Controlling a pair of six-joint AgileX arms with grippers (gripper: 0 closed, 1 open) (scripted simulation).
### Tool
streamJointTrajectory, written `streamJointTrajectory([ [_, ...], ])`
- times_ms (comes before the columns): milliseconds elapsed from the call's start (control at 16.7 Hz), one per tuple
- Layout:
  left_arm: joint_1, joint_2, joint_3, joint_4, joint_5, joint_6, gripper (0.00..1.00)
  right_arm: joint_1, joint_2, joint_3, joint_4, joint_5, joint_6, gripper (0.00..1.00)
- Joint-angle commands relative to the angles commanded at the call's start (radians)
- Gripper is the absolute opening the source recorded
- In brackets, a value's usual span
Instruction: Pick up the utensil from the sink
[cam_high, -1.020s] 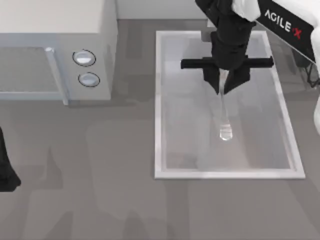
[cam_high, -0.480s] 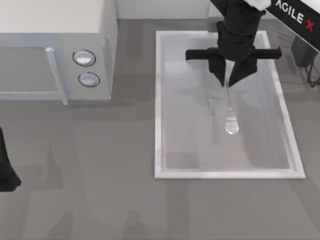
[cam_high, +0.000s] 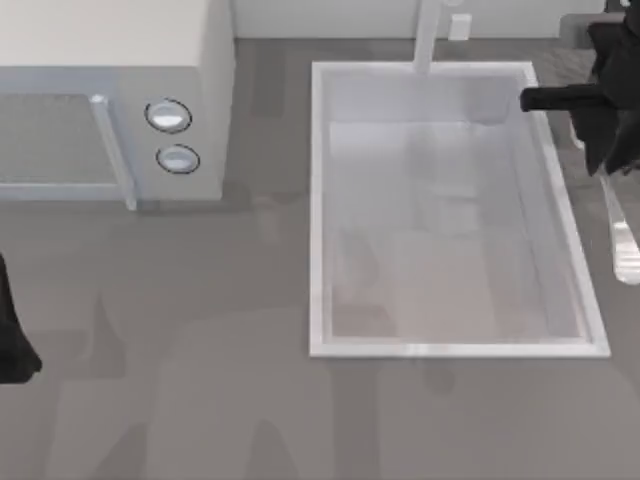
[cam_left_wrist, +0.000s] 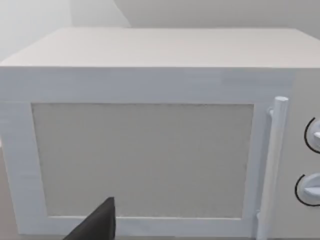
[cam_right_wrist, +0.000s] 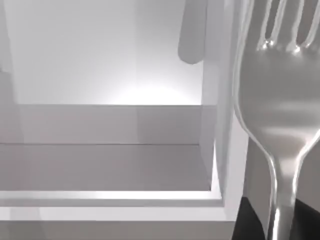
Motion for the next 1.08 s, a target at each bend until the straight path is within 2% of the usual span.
streamJointTrajectory([
  [300, 0.000, 0.000, 0.000, 0.000, 0.000, 0.000, 1.00, -0.150, -0.378, -0.432, 0.023, -0.008, -0.152, 0.00],
  [480, 0.000, 0.000, 0.000, 0.000, 0.000, 0.000, 1.00, -0.220, -0.539, -0.597, 0.033, -0.012, -0.223, 0.00],
  [1080, 0.000, 0.000, 0.000, 0.000, 0.000, 0.000, 1.00, -0.250, -0.600, -0.705, 0.075, -0.013, -0.256, 0.00],
])
